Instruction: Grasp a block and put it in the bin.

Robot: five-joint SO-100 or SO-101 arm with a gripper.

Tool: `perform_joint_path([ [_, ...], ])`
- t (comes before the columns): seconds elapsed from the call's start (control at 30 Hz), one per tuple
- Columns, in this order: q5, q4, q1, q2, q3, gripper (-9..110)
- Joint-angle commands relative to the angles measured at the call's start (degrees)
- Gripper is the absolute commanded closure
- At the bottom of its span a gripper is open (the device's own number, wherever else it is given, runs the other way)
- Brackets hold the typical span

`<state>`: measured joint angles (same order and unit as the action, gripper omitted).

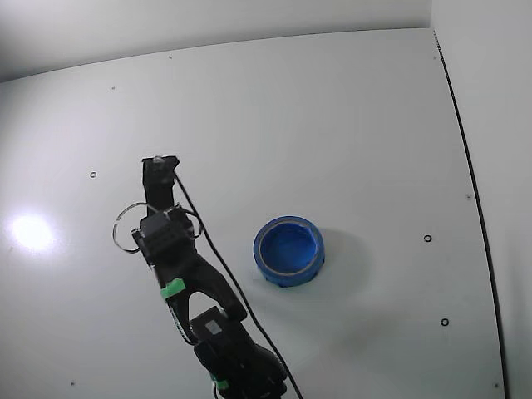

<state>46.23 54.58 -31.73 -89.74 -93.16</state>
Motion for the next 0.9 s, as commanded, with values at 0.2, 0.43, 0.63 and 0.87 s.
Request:
perform_joint_path([
  [0.2,-2.1,-0.5,-6.0,1.2,5.7,80],
  [0.43,-2.1,-0.6,-3.9,2.9,5.8,80],
  [0.63,0.4,-0.5,-0.2,2.9,5.8,80],
  [0.87,2.5,-0.3,2.0,2.9,5.0,80],
])
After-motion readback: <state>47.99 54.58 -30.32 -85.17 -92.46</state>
